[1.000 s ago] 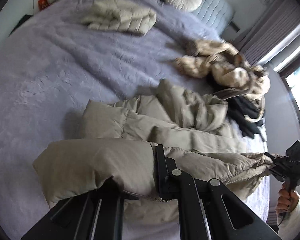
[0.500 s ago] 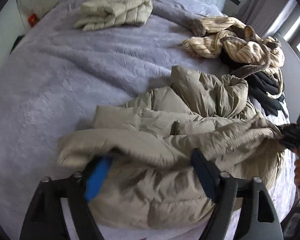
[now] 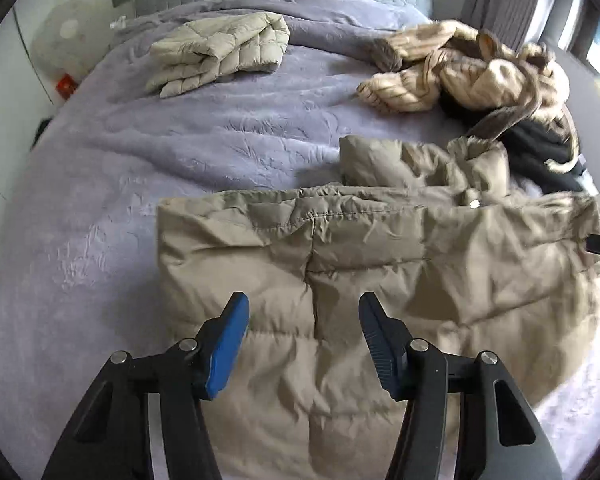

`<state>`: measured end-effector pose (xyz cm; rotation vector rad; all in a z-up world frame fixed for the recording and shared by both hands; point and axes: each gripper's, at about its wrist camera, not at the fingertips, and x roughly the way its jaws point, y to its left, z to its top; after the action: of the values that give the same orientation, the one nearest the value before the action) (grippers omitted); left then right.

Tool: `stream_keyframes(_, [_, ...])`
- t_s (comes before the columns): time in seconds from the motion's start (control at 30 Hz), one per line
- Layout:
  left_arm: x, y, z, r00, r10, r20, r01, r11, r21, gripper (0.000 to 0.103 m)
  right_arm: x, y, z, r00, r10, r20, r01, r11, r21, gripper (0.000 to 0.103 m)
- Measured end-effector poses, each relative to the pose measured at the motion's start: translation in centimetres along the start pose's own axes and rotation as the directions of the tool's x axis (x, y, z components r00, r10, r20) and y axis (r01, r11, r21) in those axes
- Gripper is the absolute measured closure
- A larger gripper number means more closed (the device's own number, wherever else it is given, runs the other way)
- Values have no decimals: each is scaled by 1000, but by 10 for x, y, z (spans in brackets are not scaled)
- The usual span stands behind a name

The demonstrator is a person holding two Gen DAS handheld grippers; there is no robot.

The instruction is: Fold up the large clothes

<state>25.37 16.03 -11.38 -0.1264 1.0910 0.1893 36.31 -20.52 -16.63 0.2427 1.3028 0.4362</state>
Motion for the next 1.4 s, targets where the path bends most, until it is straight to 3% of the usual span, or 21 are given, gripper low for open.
stream_keyframes(0.07, [18, -2, 4, 998, 58, 6, -58, 998, -9, 43, 7, -8, 1, 994, -107, 21, 108, 993, -46, 94])
stream_keyframes(0.17, [48, 12, 18, 994, 105, -6, -105, 991, -82, 43, 12, -35, 17, 983, -171, 62, 172, 985, -7, 94])
stream_keyframes(0.3, [84, 31, 29, 994, 105, -38, -110, 980, -165, 43, 31, -75, 38, 988, -146, 56, 141, 986, 85, 100])
stream_keyframes(0.47, [111, 22, 36, 989, 144, -40, -148, 980, -134, 43, 58, -100, 53, 987, -154, 49, 143, 974, 177, 101])
stream_keyframes(0.67, [127, 26, 42, 989, 140, -46, -145, 977, -156, 43, 74, -122, 60, 992, -118, 47, 99, 953, 287, 103])
stream_keyframes(0.77, [123, 30, 46, 988, 141, -56, -149, 971, -188, 43, 70, -127, 61, 993, -103, 54, 80, 943, 323, 103])
stream_keyframes(0.83, [115, 32, 48, 987, 153, -54, -161, 967, -199, 43, 59, -123, 60, 992, -103, 71, 76, 949, 305, 97])
stream_keyframes(1.0, [80, 29, 40, 984, 173, -36, -176, 971, -162, 43, 23, -112, 46, 990, -101, 102, 72, 963, 258, 95])
stream_keyframes(1.07, [67, 28, 34, 984, 174, -35, -177, 972, -156, 43, 12, -109, 41, 989, -94, 114, 61, 963, 262, 89])
stream_keyframes(1.13, [55, 26, 25, 982, 183, -36, -186, 970, -155, 43, 0, -101, 33, 988, -83, 134, 45, 963, 265, 68])
stream_keyframes(1.2, [44, 23, 13, 979, 194, -55, -200, 968, -149, 43, -12, -92, 22, 987, -74, 144, 36, 968, 250, 56])
stream_keyframes(1.33, [29, 17, -9, 979, 179, -95, -192, 969, -154, 42, -32, -76, -2, 985, -81, 150, 50, 979, 198, 54])
stream_keyframes(1.4, [19, 13, -17, 980, 177, -87, -189, 969, -159, 42, -42, -70, -15, 987, -62, 150, 34, 984, 177, 43])
